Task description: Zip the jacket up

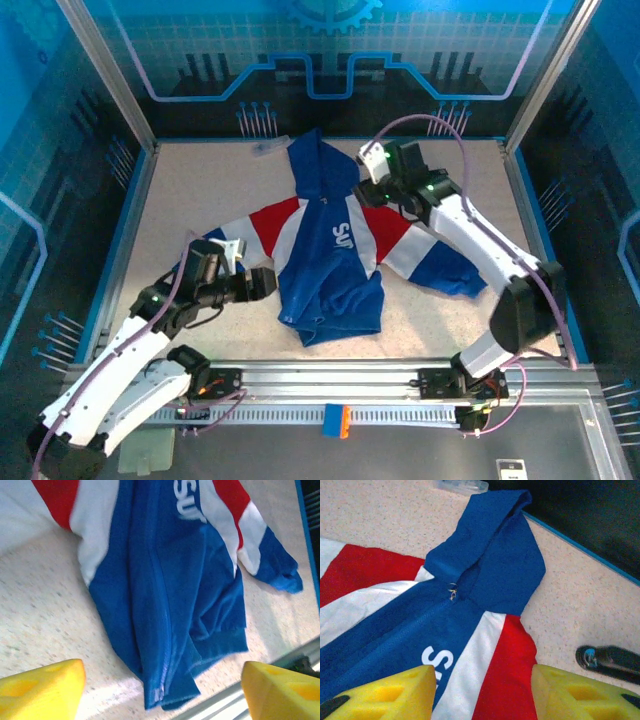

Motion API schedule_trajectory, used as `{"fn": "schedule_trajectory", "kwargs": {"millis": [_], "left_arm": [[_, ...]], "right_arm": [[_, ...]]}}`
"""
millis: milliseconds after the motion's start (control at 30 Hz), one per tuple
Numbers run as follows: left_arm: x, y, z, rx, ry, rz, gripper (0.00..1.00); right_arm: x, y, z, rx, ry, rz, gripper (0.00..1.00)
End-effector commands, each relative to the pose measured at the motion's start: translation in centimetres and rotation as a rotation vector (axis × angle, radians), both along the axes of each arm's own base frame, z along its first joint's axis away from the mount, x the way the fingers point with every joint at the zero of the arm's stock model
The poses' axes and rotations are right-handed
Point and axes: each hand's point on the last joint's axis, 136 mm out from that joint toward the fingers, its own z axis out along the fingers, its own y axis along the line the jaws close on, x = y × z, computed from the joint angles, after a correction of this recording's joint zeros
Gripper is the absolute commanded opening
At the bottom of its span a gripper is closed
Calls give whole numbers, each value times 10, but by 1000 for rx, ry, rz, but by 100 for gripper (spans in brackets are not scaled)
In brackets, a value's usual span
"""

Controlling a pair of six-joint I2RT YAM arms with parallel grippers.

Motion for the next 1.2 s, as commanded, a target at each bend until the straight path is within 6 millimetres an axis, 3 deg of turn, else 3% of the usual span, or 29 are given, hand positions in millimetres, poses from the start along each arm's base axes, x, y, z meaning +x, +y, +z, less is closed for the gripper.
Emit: {"fn": "schedule_trajectory", "kwargs": {"millis": [0,167,333,500,633,800,900,1167], "left_arm": [[18,26,16,154,-116,42,88],[47,60,16,231,-212,201,98],[75,85,-26,222,-208,365,99],[86,111,-51,321,-187,492,99],[99,118,-51,422,-238,469,99],[117,127,-38,550,-362,432,99],[123,137,-40,612,-409,453,99],[138,148,-47,554,-535,528,99]], "right_arm": [[-30,-28,-16,-3,2,-83,57],[-72,-65,-38,5,-43,-175,70],[-92,-103,-61,53,-103,-320,84],[-100,-152,-84,-3,-170,-521,93],[-93,-161,-97,-40,-230,-509,99],[-84,-175,-106,0,-269,-589,100],[-78,-178,-104,54,-340,-604,100],[-65,-172,-101,131,-405,-554,100]]}}
